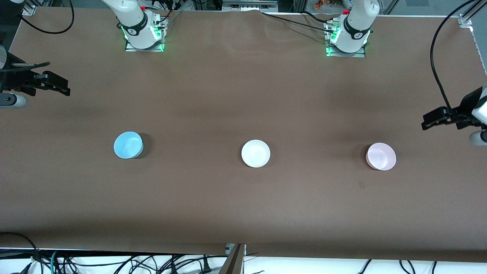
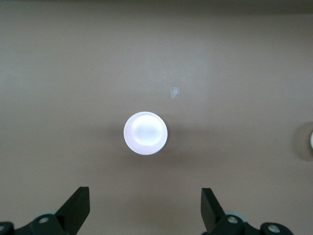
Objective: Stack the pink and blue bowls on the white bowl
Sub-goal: 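Move the left gripper to the pink bowl while the right gripper reaches blue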
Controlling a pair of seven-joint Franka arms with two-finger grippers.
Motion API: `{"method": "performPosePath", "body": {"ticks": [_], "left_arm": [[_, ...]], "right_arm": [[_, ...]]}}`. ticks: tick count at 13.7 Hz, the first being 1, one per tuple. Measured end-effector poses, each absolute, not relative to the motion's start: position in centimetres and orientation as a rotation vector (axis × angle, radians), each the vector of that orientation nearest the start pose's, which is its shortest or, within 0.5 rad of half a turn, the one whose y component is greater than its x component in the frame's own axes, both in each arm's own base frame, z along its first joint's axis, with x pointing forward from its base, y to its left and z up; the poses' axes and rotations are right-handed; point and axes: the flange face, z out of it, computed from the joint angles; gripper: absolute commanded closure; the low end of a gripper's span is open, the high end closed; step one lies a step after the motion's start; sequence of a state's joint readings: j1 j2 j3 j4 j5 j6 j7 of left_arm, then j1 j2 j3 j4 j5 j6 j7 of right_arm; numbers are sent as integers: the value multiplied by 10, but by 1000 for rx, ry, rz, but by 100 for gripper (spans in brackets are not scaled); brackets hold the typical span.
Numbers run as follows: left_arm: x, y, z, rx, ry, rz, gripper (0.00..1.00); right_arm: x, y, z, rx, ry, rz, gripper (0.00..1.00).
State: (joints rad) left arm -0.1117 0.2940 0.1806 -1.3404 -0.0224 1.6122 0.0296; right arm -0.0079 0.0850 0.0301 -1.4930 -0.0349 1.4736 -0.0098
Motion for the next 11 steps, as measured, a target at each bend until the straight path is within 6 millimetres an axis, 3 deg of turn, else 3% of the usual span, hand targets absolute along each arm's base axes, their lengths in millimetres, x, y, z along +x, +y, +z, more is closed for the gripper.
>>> {"method": "performPosePath", "body": {"ticks": [4, 7, 11], "left_arm": [[671, 67, 491, -3161, -53, 14, 0], [676, 102, 435, -3175, -29, -35, 0], [677, 119, 358, -3128, 17, -87, 0]], "right_arm": [[570, 8, 605, -3170, -49, 163, 0], [573, 9, 606, -3171, -53, 124, 0], [585, 10, 590, -3170, -56, 134, 0]]}}
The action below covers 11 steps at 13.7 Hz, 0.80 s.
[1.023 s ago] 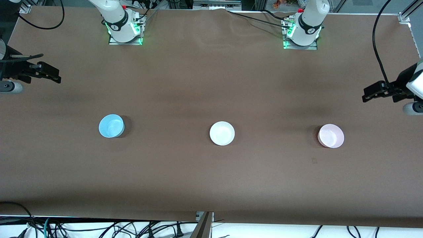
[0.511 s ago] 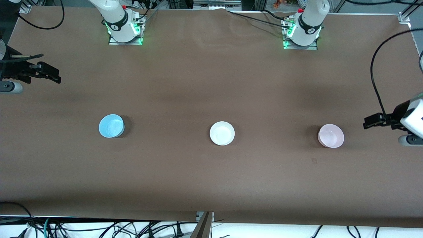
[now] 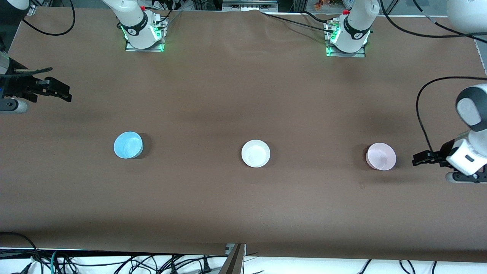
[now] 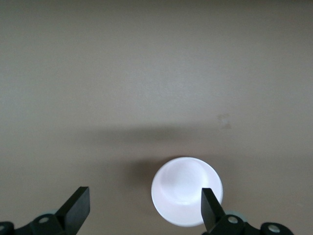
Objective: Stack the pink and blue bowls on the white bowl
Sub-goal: 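Move the left gripper to the pink bowl while the right gripper reaches blue, then grasp the pink bowl with the left gripper while the right gripper grasps blue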
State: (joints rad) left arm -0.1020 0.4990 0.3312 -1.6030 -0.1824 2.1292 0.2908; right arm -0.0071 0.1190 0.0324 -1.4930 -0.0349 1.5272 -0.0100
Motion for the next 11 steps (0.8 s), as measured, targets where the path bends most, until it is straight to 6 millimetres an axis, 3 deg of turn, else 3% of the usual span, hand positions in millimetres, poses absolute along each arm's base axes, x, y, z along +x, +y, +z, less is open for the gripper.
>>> {"method": "performPosePath", "body": {"ticks": [4, 8, 11], "left_arm": [[672, 124, 298, -3103, 52, -84, 0], [658, 127, 262, -3182, 2, -122, 0], [644, 131, 241, -3186, -21, -116, 0]], "right_arm": [[599, 2, 562, -3167, -34, 183, 0], [615, -1, 543, -3169, -28, 146, 0], [625, -6, 517, -3166, -17, 189, 0]]}}
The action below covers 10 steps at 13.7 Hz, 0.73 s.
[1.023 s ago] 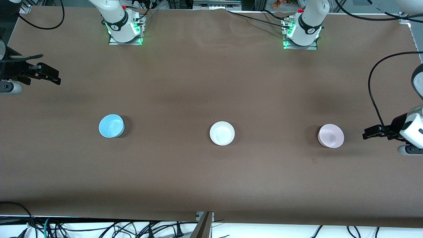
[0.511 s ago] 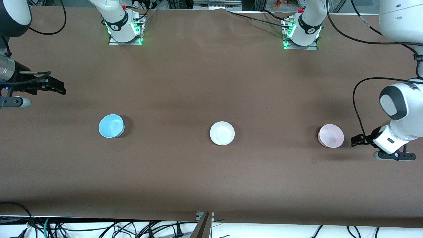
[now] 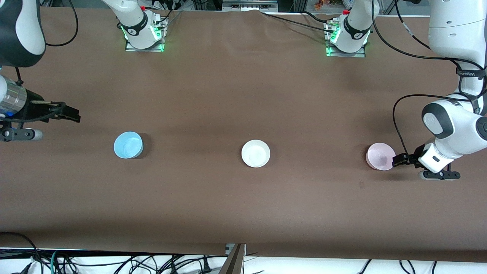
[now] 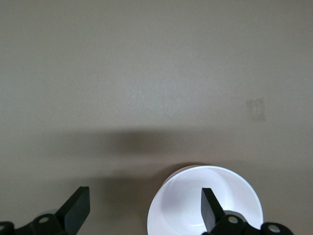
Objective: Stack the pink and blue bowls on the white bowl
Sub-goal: 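Grasp the pink bowl with the left gripper while the right gripper grasps blue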
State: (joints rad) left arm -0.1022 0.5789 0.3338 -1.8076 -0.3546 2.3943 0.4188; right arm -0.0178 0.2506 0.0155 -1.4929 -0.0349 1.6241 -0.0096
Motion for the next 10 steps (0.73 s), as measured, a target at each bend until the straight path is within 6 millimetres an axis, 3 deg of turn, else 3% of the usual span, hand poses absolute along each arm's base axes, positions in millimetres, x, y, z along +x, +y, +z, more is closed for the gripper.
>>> {"method": "performPosePath", "body": {"ticks": [5, 10], "left_arm": [[623, 135, 217, -3185, -17, -57, 0], [607, 139, 203, -3161, -35, -80, 8]], "right_arm": [[647, -17, 464, -3160, 3, 232, 0], [670, -17, 382, -3151, -4, 292, 0]]}}
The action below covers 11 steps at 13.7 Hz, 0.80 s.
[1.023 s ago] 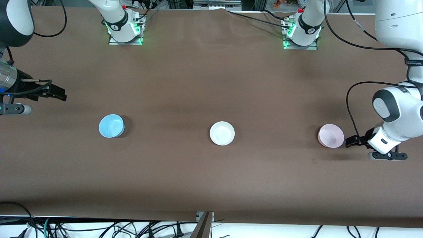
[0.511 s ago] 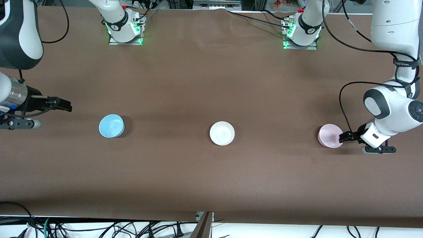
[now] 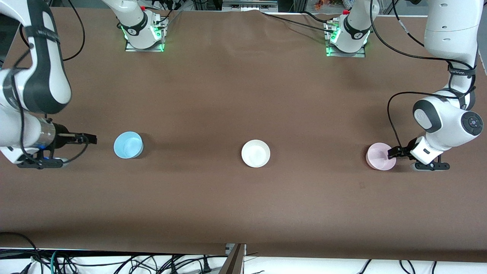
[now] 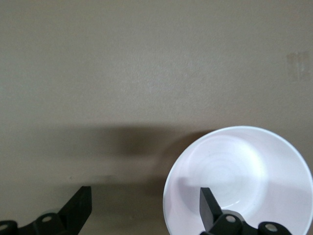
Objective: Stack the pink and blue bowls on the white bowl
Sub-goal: 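Grasp the pink bowl with the left gripper while the right gripper grasps blue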
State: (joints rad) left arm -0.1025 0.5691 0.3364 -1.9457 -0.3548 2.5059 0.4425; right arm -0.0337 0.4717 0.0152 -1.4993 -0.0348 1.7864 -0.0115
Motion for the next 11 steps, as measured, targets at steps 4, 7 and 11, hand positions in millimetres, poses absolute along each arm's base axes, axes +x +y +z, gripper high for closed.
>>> {"method": "performPosePath", "body": {"ticks": [4, 7, 11], "left_arm": [[601, 138, 207, -3165, -39, -86, 22], [595, 135, 211, -3172, -38, -84, 38], [590, 130, 209, -3178, -33, -71, 50]], "right_arm": [[677, -17, 317, -3145, -7, 315, 0], [672, -19, 293, -3120, 9, 347, 0], [665, -33, 269, -3058, 21, 358, 0]]}}
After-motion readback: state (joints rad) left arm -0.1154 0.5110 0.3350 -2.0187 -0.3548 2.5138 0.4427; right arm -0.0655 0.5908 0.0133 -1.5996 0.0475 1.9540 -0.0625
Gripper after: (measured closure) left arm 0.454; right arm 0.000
